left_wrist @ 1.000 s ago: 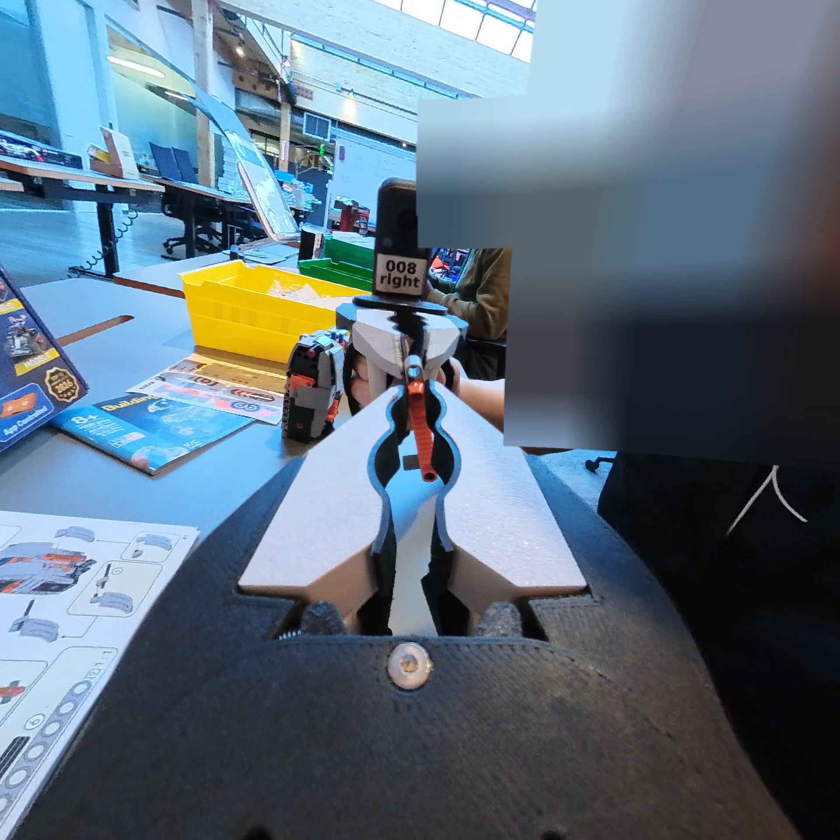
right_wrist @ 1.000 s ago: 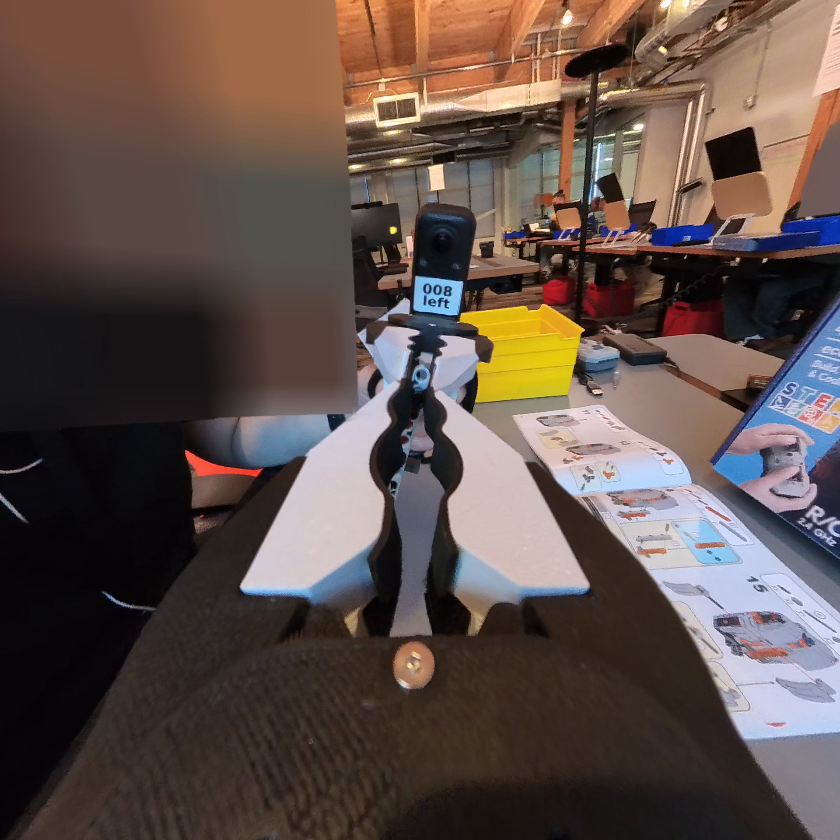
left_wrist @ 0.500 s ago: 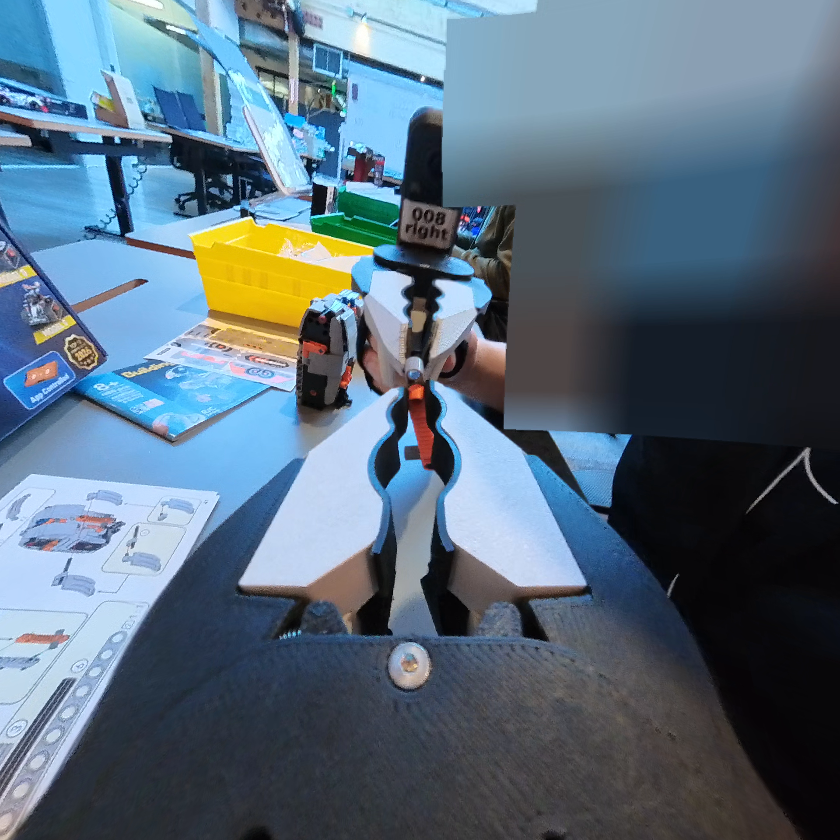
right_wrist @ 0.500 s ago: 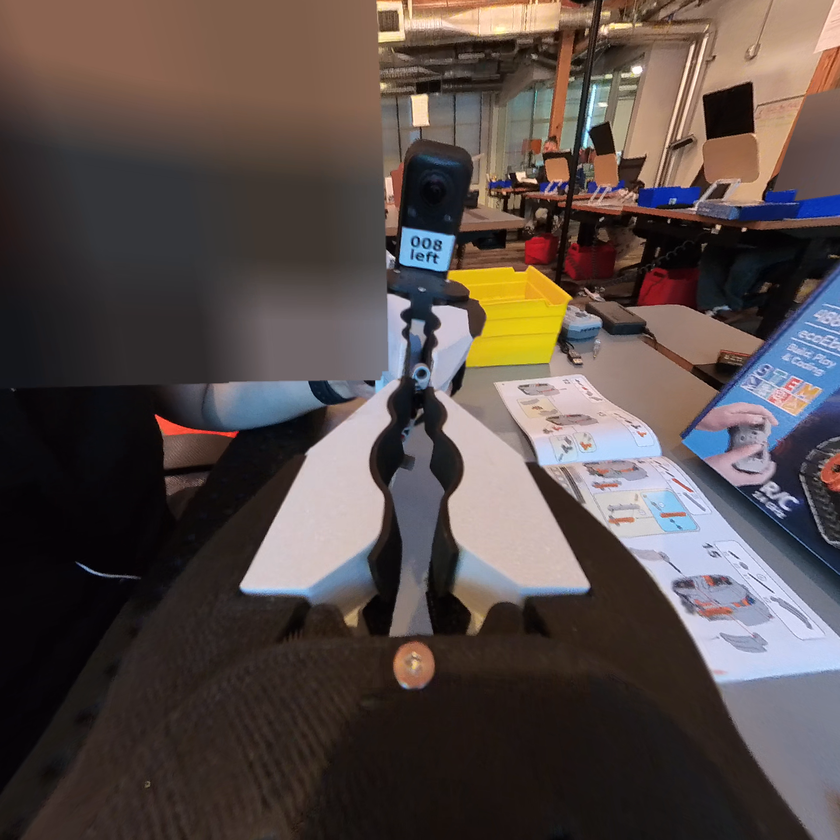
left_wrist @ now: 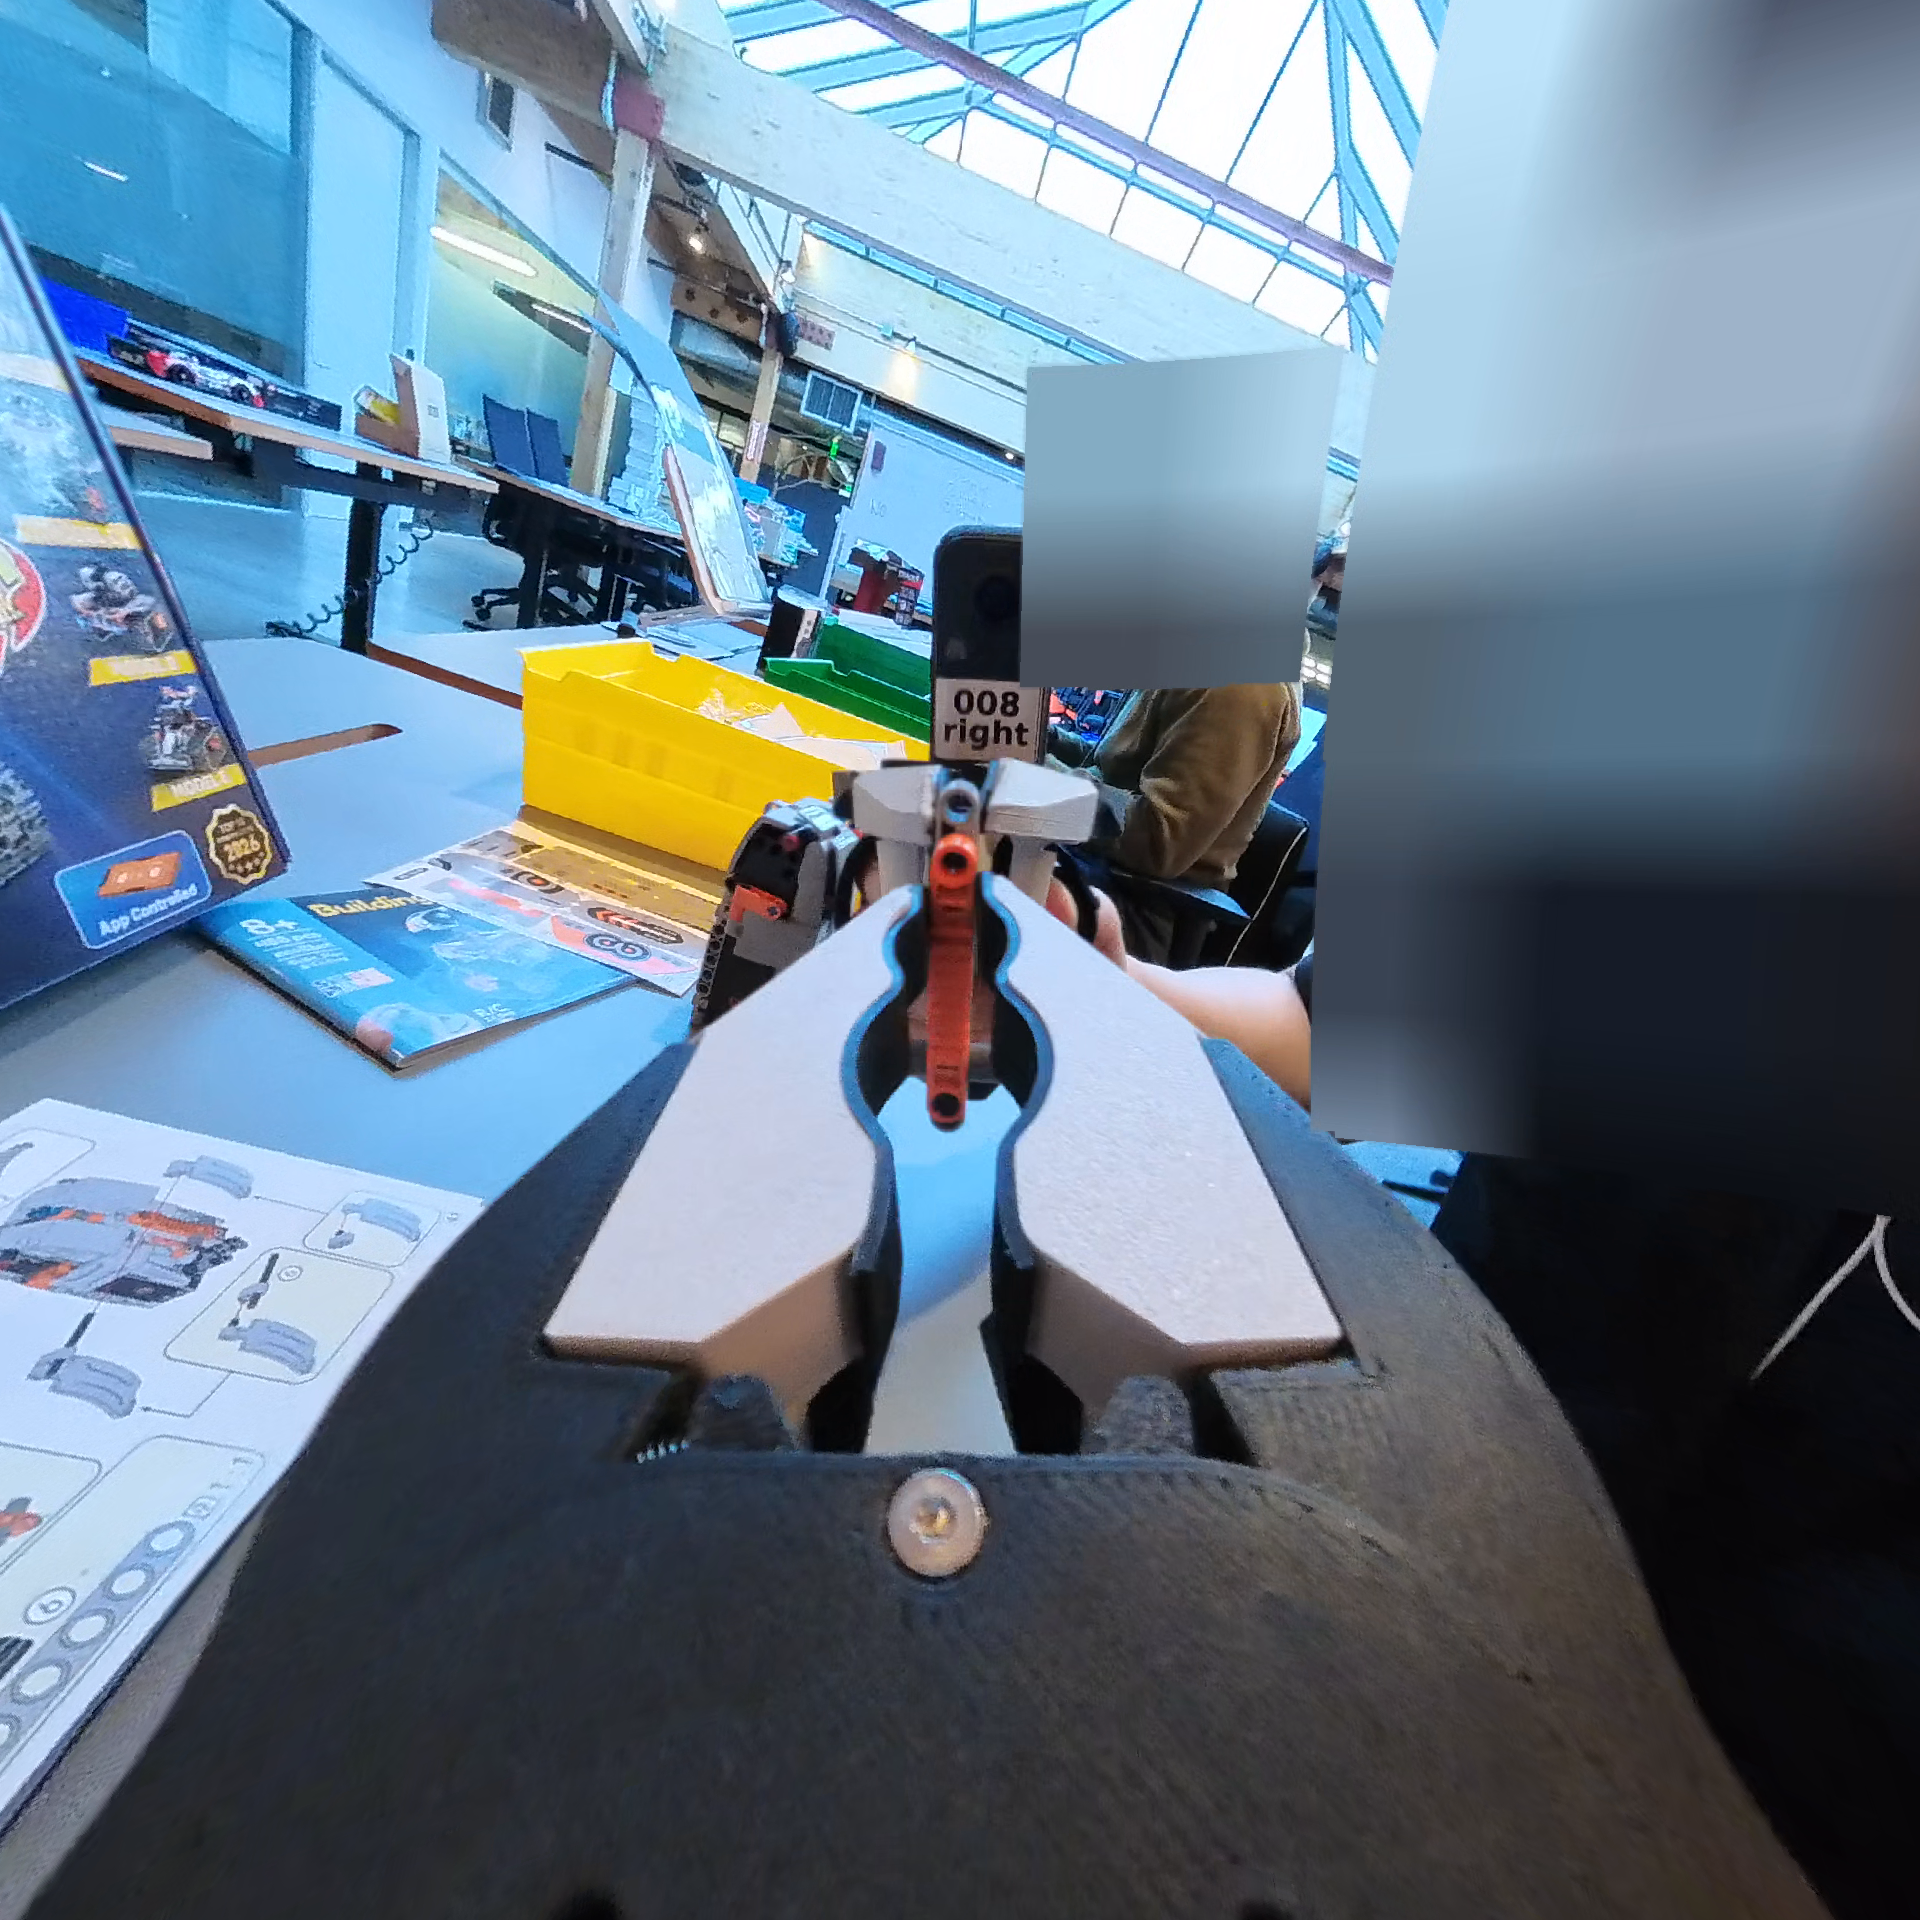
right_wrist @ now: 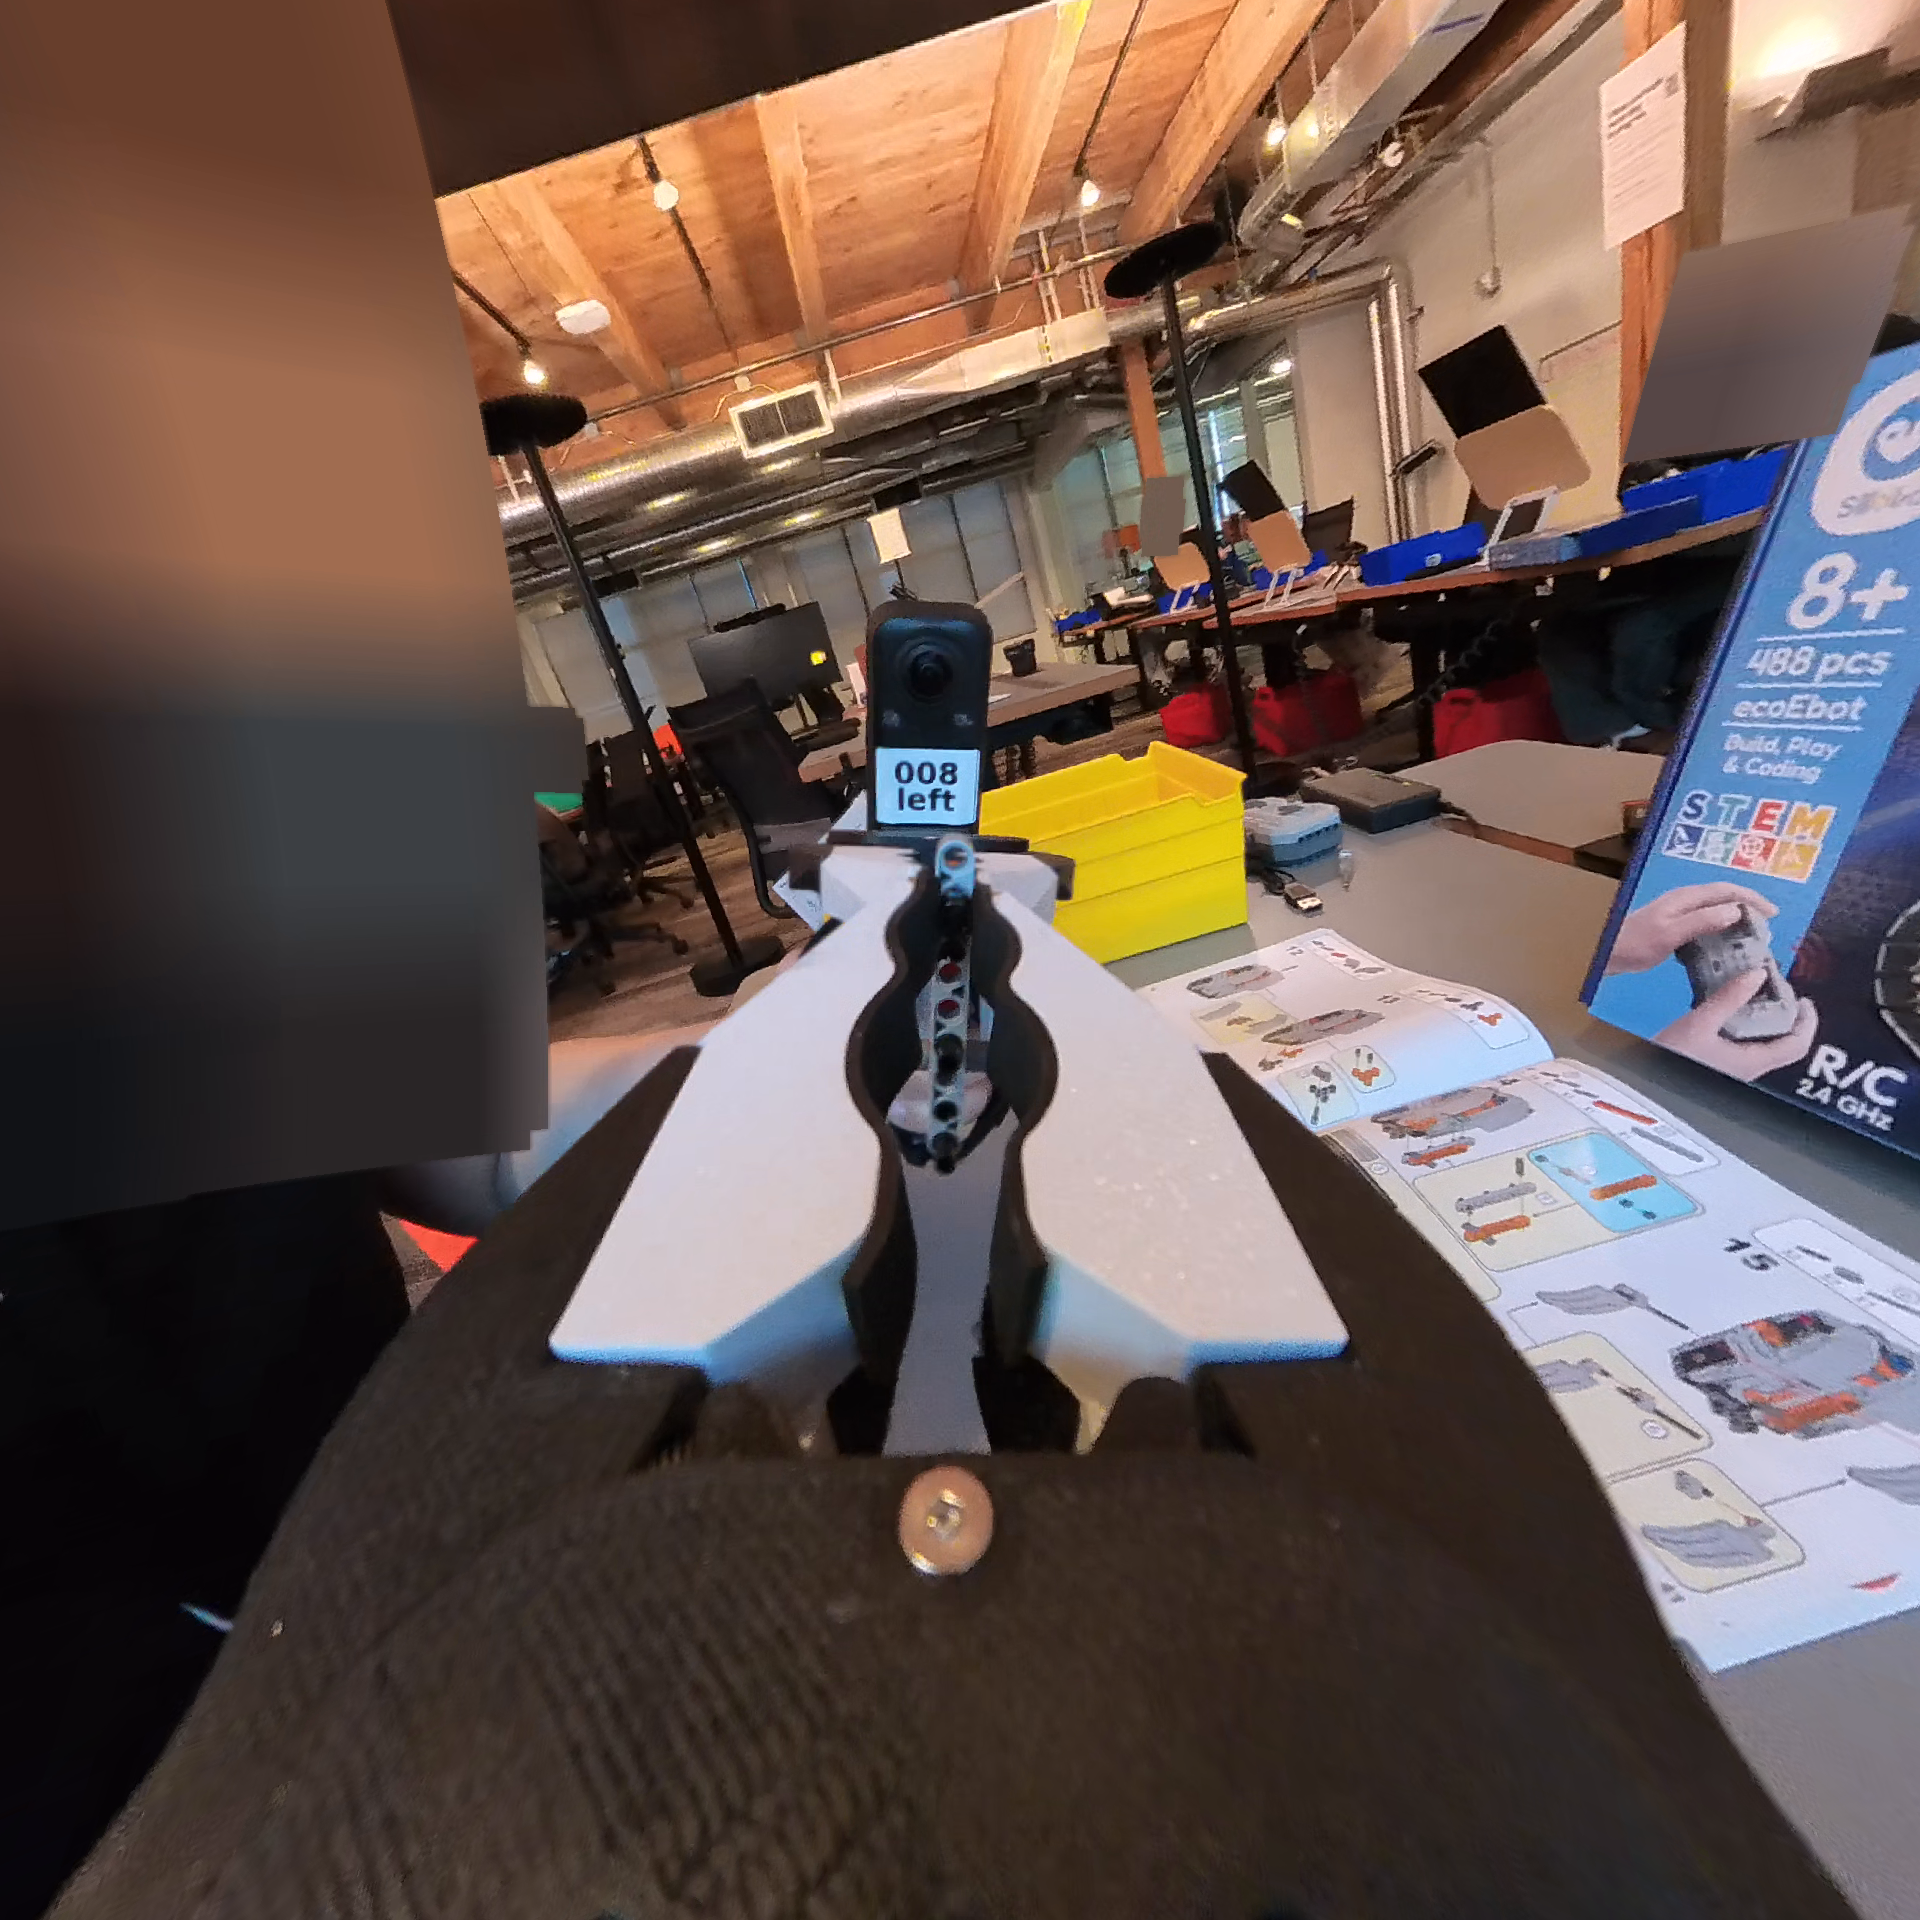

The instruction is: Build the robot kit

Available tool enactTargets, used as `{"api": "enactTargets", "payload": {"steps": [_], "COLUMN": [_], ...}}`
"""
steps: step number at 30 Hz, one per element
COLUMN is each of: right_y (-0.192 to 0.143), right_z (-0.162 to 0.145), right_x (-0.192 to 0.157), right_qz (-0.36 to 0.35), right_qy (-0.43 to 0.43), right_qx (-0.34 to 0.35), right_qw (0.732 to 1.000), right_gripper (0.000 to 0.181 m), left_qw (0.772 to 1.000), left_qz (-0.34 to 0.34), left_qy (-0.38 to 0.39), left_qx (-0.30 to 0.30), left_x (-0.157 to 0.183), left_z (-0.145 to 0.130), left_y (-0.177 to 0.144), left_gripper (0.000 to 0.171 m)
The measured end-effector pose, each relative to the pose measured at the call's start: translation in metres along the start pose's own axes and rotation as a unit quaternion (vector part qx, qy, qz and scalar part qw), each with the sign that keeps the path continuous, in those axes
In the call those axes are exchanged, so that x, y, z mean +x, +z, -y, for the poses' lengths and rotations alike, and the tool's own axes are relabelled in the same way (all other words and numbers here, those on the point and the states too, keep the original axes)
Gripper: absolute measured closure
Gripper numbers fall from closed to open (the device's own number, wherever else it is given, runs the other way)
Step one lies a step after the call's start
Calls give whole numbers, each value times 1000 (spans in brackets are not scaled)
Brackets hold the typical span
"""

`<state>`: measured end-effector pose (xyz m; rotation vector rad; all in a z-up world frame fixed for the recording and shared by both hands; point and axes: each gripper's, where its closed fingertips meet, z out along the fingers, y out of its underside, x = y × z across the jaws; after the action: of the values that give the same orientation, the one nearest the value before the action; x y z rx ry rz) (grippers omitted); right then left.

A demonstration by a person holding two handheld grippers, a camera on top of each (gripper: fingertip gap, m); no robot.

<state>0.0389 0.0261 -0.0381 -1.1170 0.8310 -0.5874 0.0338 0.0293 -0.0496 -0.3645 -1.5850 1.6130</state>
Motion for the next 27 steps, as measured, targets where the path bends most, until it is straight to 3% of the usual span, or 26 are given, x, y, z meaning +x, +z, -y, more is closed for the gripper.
{"api": "enactTargets", "payload": {"steps": [5,7,11,13,16,18,25,27], "right_y": [1,1,0,-3,-8,-8,-9,-9], "right_z": [-4,-5,-10,-12,-16,-22,-29,-32], "right_x": [10,11,10,12,14,11,13,10], "right_qz": [-3,-3,-59,-98,-135,-124,-118,-105], "right_qy": [55,40,-146,-251,-395,-425,-442,-434], "right_qx": [9,2,-65,-103,-156,-172,-196,-201], "right_qw": [998,999,985,958,895,880,867,872], "right_gripper": [176,175,170,170,167,167,167,174], "left_qw": [999,995,986,984,979,977,974,974], "left_qz": [6,-12,-33,-32,-37,-32,-45,-48], "left_qy": [-53,-103,-161,-169,-195,-203,-209,-207], "left_qx": [-5,3,-16,-41,-44,-50,-80,-82], "left_x": [-9,-10,-12,-12,-13,-16,-10,-9], "left_z": [-2,-1,-5,-12,-14,-17,-27,-27], "left_y": [-2,-3,-8,-9,-10,-11,-7,-7], "left_gripper": [166,166,166,166,166,166,166,166]}}
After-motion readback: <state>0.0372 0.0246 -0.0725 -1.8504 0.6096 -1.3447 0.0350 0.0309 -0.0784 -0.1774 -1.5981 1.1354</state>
